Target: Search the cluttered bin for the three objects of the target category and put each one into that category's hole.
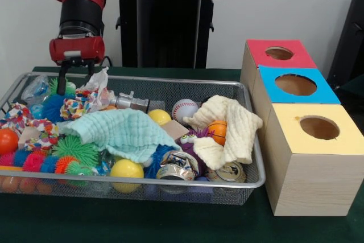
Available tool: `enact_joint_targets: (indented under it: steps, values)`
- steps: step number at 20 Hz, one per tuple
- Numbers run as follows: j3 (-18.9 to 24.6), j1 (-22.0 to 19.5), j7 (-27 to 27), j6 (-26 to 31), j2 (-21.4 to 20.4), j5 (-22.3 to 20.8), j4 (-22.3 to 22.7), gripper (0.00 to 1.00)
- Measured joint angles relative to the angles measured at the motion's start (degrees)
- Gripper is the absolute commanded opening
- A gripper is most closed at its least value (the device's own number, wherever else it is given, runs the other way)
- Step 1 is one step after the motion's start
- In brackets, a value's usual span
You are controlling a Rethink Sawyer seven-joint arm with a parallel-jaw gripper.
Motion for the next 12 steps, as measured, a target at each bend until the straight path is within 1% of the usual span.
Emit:
enact_joint_targets:
  steps: [8,12]
  values:
    - [0.0,0.7,0.0,0.0,0.0,-1.1,0.0,1.00]
    - [-0.2,1.5,0.0,0.3,-0.2,-2.8,0.1,1.00]
